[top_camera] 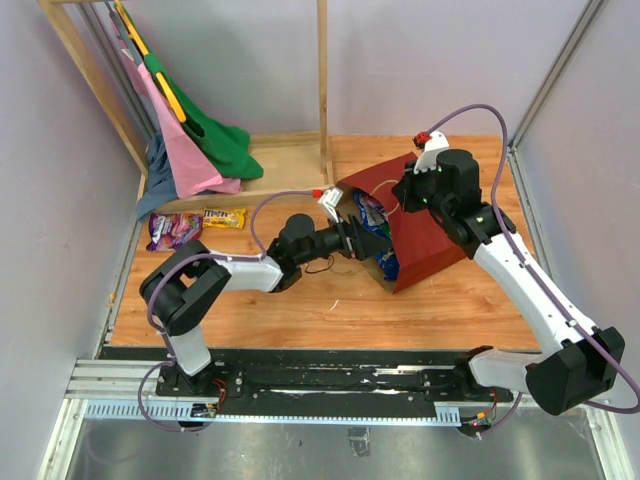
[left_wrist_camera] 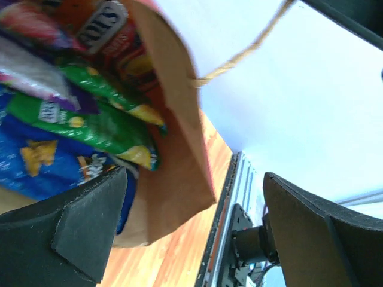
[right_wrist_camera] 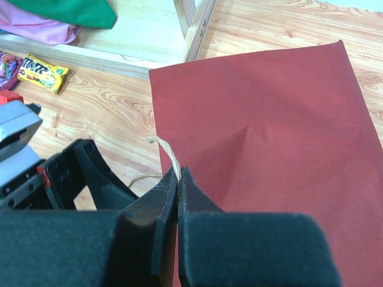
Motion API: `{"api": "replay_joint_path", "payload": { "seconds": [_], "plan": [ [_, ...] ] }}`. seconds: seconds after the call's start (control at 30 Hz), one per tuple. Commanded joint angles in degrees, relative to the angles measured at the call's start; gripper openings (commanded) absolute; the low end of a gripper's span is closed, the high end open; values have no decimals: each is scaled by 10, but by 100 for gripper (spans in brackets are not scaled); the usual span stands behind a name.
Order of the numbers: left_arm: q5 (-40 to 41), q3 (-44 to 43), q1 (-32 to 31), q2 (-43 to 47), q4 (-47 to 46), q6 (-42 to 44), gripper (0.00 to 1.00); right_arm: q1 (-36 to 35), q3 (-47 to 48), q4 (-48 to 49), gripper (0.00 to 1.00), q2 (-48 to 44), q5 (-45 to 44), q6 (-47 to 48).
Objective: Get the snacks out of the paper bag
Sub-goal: Adjust the paper bag at the center of the board.
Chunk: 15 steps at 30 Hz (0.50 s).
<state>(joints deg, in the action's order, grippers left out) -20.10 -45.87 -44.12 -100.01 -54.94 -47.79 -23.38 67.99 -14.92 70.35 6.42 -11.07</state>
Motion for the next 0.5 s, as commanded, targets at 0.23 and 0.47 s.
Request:
{"api": "replay_joint_path", "payload": {
  "seconds": [0.23,0.47],
  "plan": [
    [93,-111,-35,-39,100,4,100,-7,-5,13,1,-18,3,3],
    [114,-156,-40,-79,140,-15,100,-7,-7,16,1,-12,6,4]
  ]
}}
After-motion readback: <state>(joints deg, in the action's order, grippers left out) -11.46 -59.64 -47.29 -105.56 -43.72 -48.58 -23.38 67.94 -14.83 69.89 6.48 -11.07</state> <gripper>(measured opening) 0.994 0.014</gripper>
